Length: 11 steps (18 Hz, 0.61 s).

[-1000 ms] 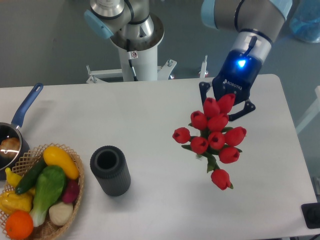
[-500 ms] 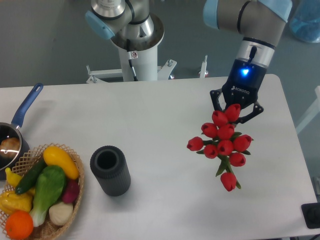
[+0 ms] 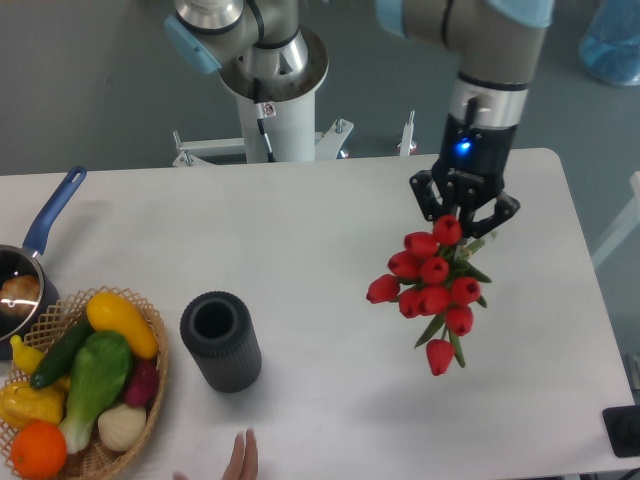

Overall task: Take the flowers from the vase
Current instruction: 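Hold the tulips raised above the table, away from the vase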

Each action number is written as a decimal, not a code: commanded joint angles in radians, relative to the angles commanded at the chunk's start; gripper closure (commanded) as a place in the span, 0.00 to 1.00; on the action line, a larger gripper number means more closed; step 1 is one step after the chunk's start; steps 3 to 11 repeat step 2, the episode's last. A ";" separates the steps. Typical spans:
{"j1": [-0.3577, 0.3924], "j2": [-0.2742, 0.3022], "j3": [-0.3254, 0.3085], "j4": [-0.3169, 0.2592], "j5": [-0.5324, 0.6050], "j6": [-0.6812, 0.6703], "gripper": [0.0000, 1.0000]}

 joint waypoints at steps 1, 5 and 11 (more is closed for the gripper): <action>-0.008 -0.002 -0.002 0.002 0.020 0.000 0.97; -0.020 -0.002 -0.012 0.008 0.050 -0.003 0.97; -0.020 -0.002 -0.012 0.008 0.050 -0.003 0.97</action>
